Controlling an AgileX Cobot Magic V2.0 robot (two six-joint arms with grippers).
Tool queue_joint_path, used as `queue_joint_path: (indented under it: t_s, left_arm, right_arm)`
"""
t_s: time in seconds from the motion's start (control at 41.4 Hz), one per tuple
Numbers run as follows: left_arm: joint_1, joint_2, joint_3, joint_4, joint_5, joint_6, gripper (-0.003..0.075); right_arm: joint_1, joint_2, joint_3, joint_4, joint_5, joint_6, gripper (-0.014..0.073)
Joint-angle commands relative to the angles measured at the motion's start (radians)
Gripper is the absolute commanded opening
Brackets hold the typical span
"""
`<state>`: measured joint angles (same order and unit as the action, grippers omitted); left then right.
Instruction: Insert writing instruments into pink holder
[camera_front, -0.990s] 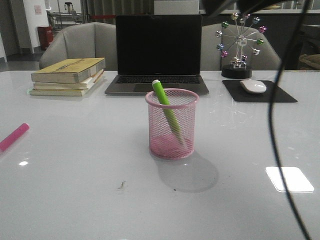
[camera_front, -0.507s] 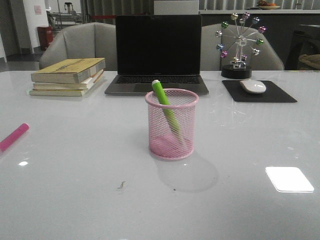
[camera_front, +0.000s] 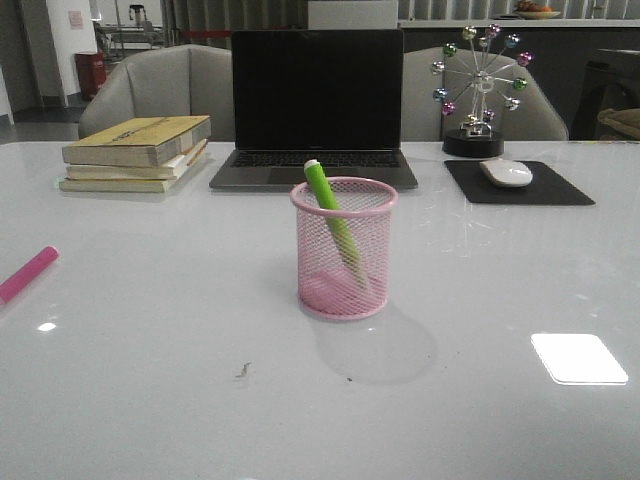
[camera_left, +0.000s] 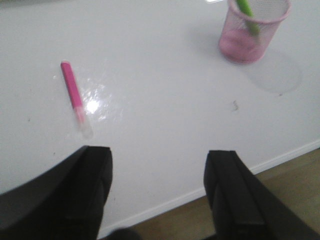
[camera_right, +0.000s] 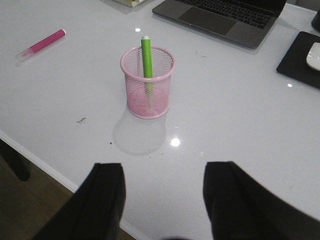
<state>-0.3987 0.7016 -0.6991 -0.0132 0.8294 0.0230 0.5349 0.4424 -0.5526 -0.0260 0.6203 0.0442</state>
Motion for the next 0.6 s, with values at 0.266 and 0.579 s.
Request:
queue_joint_path:
  t_s: [0.266, 0.579]
  left_arm:
    - [0.211, 0.427, -0.118, 0.02, -0.053, -0.009, 0.0456]
    - [0.314, 0.787, -0.36, 0.021, -0.094, -0.009, 0.0456]
  right_arm:
    - [-0.009, 0.004, -0.027, -0.009, -0.073, -0.01, 0.0469]
    - [-0.009, 0.004, -0.027, -0.009, -0.073, -0.01, 0.0469]
